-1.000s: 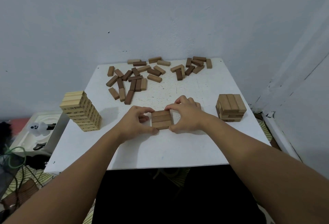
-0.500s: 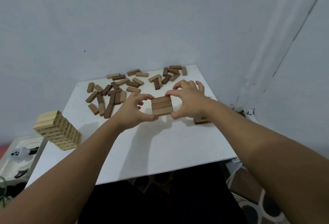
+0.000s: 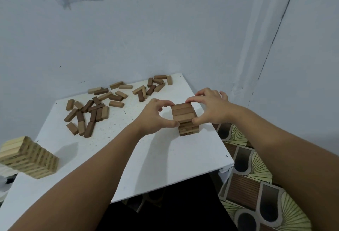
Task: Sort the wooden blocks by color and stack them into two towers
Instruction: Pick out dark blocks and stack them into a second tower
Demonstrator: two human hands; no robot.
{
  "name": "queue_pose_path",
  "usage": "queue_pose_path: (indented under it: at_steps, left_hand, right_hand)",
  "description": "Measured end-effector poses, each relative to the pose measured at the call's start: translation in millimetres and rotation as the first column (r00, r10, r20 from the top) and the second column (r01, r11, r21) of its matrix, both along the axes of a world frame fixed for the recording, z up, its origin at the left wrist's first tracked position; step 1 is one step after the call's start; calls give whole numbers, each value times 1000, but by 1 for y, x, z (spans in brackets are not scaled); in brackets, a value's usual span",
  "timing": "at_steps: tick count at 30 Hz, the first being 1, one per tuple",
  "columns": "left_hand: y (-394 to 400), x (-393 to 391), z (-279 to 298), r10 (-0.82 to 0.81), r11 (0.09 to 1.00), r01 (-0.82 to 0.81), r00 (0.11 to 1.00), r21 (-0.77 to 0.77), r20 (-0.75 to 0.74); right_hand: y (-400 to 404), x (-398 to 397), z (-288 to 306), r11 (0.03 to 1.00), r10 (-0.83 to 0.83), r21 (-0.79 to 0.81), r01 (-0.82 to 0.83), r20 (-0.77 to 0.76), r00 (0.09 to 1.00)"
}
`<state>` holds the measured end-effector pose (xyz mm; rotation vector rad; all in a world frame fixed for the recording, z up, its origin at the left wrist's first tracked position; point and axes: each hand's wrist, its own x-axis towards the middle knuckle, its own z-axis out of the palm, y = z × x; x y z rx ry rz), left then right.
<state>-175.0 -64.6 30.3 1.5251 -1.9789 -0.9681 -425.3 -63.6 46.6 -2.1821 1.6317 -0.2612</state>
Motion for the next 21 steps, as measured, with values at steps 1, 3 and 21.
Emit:
queue_pose_path:
  at_steps: [1, 3, 21]
  left_hand:
    - [-1, -1, 0, 0, 1000, 0, 1000, 6, 3]
    - [-2, -2, -1, 1, 1000, -1, 1000, 21, 13]
    - [-8, -11, -7, 2, 998, -3, 1000, 66, 18]
  right_hand:
    - [0, -1, -1, 1000, -2, 16, 2, 5, 1000]
    - [-1, -2, -1, 999, -2, 34, 2, 6, 1000]
    - [-13, -11, -7, 993, 2, 115, 1, -24, 1000]
